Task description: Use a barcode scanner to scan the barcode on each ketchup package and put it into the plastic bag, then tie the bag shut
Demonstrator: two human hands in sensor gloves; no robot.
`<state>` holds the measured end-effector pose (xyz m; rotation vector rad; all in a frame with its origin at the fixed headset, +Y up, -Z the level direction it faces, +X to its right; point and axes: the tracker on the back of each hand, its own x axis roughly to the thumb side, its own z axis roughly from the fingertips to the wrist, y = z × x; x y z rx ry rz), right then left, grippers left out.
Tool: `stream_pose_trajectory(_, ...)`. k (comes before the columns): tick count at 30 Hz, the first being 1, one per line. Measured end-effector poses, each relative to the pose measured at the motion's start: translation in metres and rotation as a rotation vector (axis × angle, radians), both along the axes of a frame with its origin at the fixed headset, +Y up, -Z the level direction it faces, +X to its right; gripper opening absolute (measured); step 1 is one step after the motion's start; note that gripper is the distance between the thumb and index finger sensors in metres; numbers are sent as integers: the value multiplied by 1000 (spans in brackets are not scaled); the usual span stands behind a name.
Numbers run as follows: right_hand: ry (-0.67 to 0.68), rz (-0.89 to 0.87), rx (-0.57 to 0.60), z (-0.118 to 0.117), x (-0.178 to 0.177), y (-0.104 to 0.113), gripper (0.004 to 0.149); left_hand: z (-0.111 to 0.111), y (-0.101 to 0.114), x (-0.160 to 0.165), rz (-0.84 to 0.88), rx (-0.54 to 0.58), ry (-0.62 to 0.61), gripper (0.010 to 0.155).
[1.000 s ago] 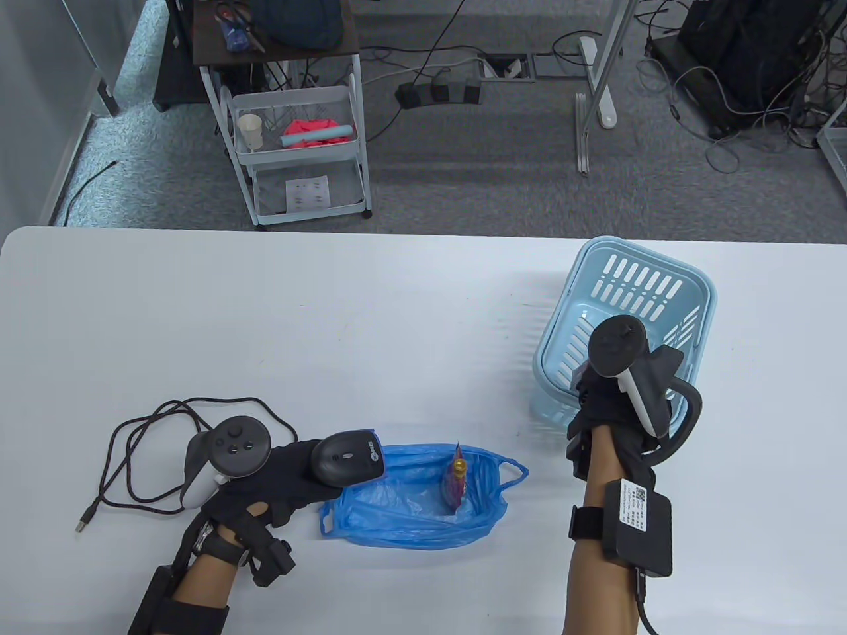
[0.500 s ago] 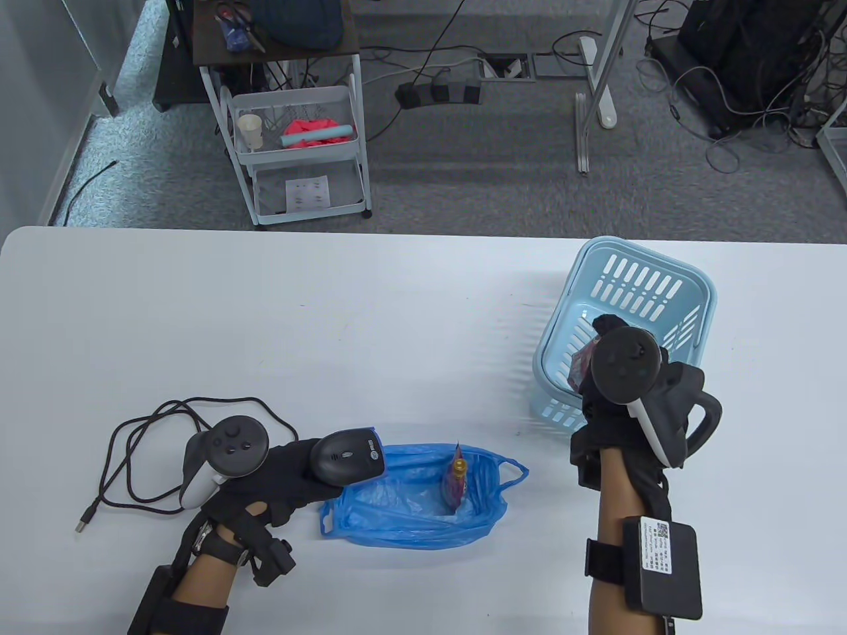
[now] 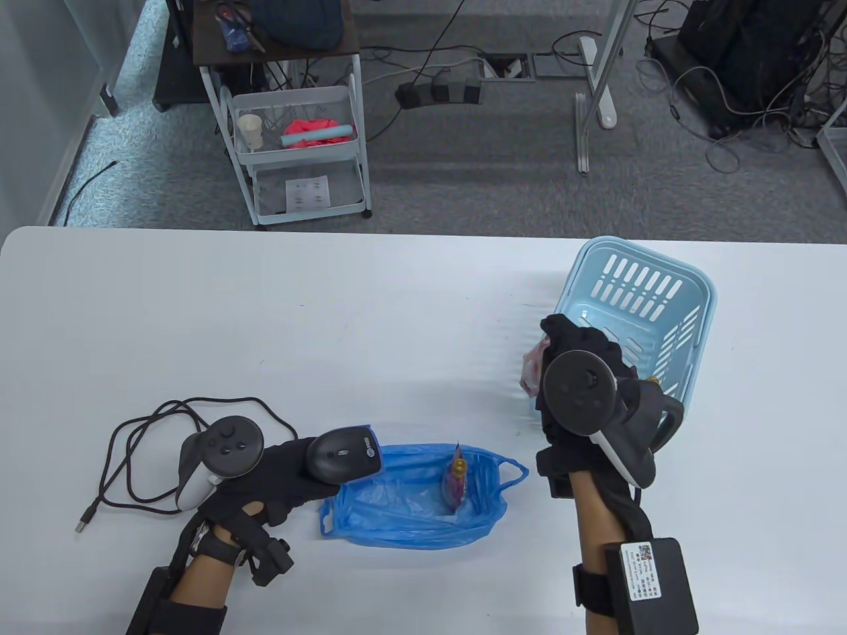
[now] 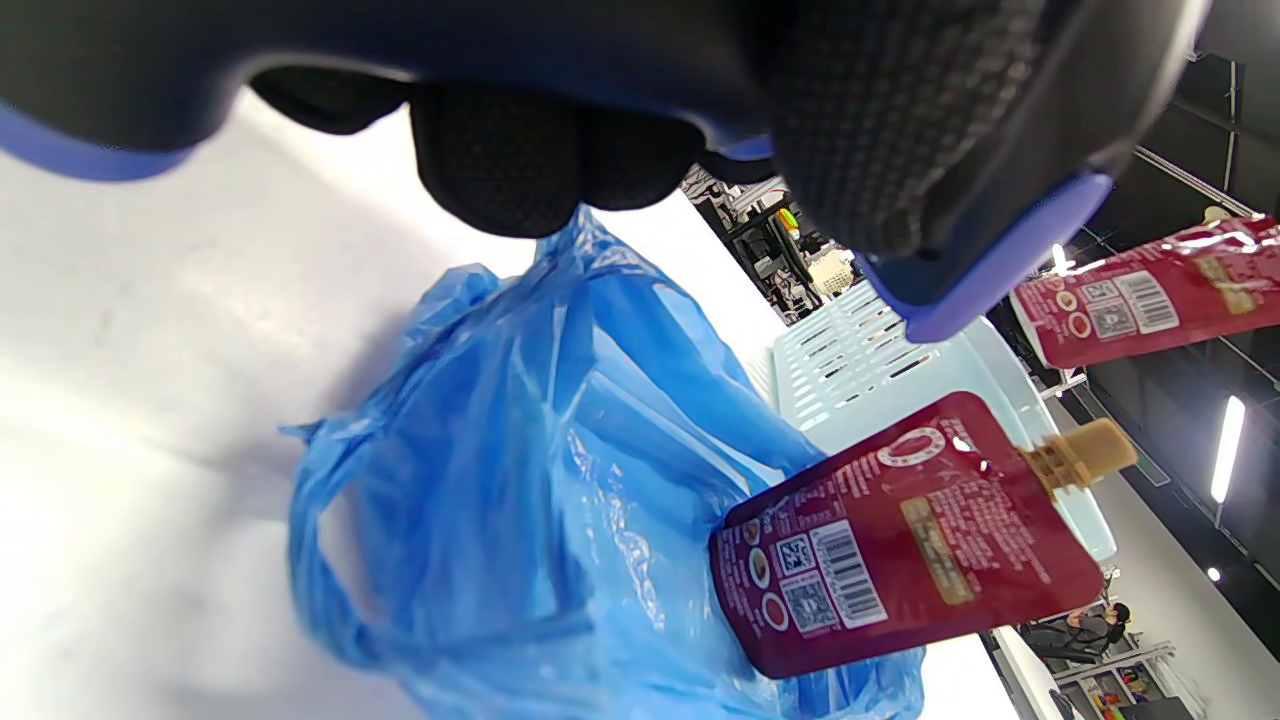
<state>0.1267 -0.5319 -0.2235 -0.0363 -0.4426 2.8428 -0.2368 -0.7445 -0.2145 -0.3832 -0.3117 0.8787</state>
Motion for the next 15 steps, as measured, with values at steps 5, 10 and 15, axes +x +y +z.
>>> stream_pose_trajectory(5,95,9,-25,1,-28,-7,44,0,0,0,4,5,3,53)
stream_pose_trajectory(10,181,4,-67,2,-53,-17,44,0,1,-4,34,18,32,53)
stream_pose_trajectory(15,244,3,-114,4,-72,-31,44,0,2,-6,56,30,46,53)
